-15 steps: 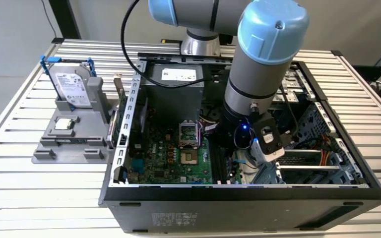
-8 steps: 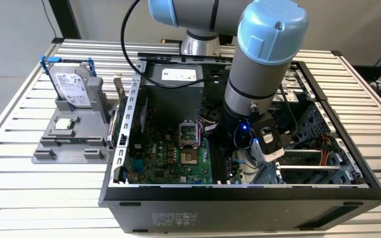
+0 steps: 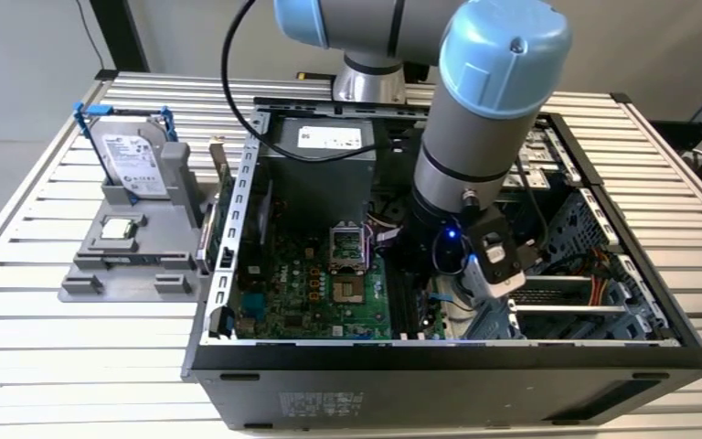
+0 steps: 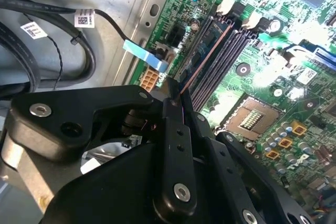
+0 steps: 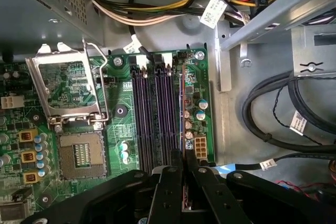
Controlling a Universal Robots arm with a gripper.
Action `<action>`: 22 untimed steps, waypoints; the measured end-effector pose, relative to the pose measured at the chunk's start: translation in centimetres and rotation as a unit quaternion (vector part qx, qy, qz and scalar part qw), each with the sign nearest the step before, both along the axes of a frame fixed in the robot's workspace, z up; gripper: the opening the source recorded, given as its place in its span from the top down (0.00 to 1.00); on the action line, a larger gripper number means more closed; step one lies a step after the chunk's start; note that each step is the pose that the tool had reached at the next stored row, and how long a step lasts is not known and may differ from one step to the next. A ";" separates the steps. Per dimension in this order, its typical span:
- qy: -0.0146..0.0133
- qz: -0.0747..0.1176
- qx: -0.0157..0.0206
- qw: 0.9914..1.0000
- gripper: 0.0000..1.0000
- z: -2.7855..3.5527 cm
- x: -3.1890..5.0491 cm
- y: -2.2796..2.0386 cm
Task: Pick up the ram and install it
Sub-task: 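Insert the ram into the slot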
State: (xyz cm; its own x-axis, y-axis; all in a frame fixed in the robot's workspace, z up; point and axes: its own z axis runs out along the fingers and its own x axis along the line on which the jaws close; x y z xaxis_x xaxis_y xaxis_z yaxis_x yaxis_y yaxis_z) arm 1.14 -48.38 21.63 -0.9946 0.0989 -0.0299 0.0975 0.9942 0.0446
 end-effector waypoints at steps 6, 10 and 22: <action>0.001 0.006 0.000 1.000 1.00 0.76 0.01 0.01; 0.004 0.026 -0.001 1.000 1.00 0.88 0.00 0.02; 0.004 0.043 -0.001 0.999 1.00 0.64 -0.05 0.11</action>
